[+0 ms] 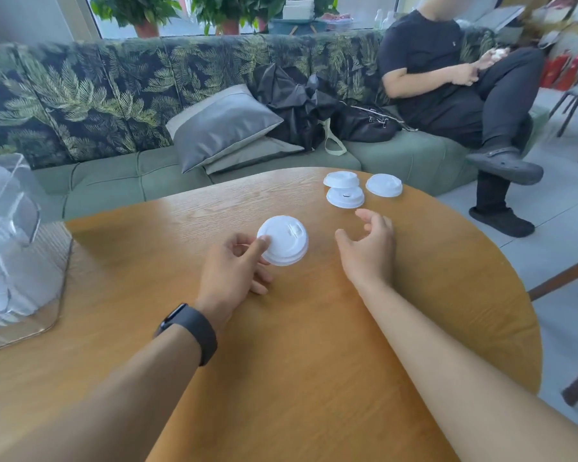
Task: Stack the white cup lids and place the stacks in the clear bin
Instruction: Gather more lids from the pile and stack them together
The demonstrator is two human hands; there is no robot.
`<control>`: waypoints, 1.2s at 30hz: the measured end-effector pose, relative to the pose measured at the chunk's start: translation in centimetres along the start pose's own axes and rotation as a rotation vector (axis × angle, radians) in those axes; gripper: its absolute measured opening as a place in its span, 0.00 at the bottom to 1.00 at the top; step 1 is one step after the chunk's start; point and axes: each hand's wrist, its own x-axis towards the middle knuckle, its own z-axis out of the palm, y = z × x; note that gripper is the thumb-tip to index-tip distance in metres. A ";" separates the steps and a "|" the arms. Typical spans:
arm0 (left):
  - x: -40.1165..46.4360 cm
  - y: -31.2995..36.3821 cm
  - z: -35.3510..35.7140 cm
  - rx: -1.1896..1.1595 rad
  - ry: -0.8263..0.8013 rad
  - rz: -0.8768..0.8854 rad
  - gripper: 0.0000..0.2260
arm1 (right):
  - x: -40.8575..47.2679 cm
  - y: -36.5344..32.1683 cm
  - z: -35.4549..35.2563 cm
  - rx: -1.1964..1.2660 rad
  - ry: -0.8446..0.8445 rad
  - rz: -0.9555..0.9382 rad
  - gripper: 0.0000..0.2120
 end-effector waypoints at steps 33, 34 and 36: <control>-1.6 0.1 -0.1 -0.110 0.104 0.003 0.08 | -3.7 -1.3 -2.0 0.144 -0.164 -0.079 0.33; -2.6 0.1 -0.4 -0.128 0.103 -0.001 0.08 | -4.8 -1.4 -2.1 0.169 -0.174 -0.087 0.31; -4.7 0.4 -1.0 -0.154 0.091 -0.014 0.06 | -6.9 -1.9 -2.4 0.230 -0.207 -0.087 0.27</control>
